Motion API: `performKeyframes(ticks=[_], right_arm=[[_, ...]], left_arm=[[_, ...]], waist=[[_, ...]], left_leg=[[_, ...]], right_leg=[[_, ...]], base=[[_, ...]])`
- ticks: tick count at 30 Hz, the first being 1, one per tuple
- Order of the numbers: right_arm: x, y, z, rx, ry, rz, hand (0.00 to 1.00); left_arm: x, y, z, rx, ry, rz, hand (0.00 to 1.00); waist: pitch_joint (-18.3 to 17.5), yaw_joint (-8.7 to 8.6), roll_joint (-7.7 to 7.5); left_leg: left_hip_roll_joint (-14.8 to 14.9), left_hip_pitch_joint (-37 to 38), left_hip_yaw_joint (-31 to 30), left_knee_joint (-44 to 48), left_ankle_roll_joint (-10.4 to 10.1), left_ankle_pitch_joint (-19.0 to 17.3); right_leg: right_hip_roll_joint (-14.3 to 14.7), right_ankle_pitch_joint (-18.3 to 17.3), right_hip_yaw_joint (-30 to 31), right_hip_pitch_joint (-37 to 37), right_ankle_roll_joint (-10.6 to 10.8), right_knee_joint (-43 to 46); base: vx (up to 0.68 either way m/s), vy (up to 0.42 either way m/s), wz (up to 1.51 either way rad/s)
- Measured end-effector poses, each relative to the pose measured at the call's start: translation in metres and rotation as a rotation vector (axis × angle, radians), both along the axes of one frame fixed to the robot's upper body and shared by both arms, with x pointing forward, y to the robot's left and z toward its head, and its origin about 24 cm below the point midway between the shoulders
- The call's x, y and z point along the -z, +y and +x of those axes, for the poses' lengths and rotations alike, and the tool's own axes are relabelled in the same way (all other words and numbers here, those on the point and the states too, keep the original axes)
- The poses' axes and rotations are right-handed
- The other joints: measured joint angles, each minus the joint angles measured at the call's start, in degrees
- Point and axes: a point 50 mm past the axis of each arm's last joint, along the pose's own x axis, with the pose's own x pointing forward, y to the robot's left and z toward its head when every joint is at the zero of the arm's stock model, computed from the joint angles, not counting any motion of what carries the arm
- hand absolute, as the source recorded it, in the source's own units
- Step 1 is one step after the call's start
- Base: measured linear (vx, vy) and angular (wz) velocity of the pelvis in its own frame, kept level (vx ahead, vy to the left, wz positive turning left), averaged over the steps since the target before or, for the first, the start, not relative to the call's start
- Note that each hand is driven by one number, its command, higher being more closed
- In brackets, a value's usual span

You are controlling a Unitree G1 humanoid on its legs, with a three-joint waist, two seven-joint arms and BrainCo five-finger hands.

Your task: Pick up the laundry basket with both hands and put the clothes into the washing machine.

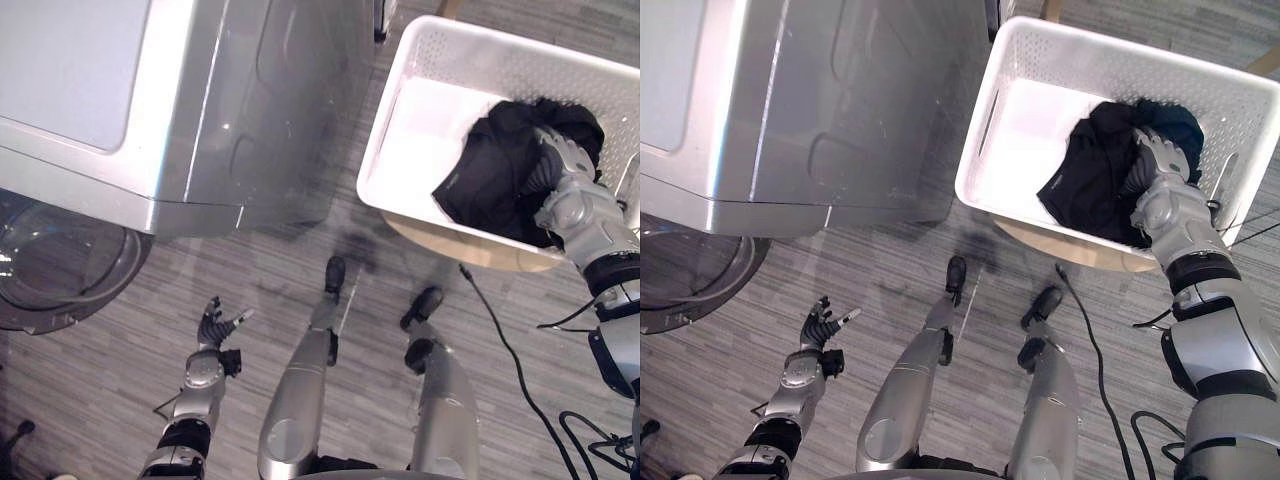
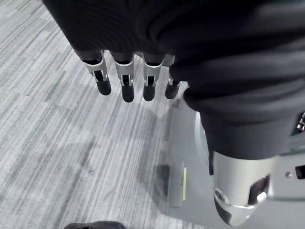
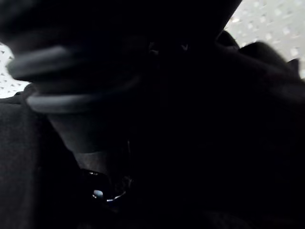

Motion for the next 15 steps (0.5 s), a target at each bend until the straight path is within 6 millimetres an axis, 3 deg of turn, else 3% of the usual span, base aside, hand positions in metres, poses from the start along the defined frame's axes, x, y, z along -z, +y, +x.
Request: performKeyframes(ticks=[4,7,11,15], right_arm=[[0.002,0.026,0.004,-0.093,-0.029,0.062,1.00],[0.014,0.041,-0.001,-0.162,-0.046,0.150,1.00],[0.020,0.048,-0.012,-0.205,-0.106,0.261,1.00],[0.008,0.042,-0.030,-0.213,-0.267,0.410,1.00]], left_arm=[[-0.008,0.001,0.004,-0.014,-0.043,-0.005,0.00],[-0.008,0.000,0.004,-0.014,-0.043,-0.009,0.00],[-0.003,0.004,-0.004,-0.029,-0.022,-0.005,0.00],[0.013,0.007,-0.027,-0.049,0.051,0.004,0.00]], waist=[[0.13,-0.06,-0.24],[0.24,-0.28,-0.47],[0.92,-1.59,-1.63],[0.14,-3.34,-3.65]], left_leg=[[0.04,0.66,0.05,-0.13,-0.17,0.11],[0.44,2.14,0.17,-0.24,-0.29,0.19],[0.79,6.81,0.64,-0.43,-0.29,0.18],[0.94,13.36,1.76,-2.19,-0.27,0.12]], right_leg=[[-0.42,-1.11,0.04,-0.03,-0.17,1.74],[-0.37,-1.36,0.10,1.35,-0.15,2.32],[0.07,-1.71,0.58,6.18,-0.11,2.00],[1.64,-2.28,2.77,12.49,0.81,-1.26]], base=[[0.00,-0.053,0.06],[0.00,-0.041,0.06],[0.02,-0.031,0.05],[-0.01,-0.015,-0.15]])
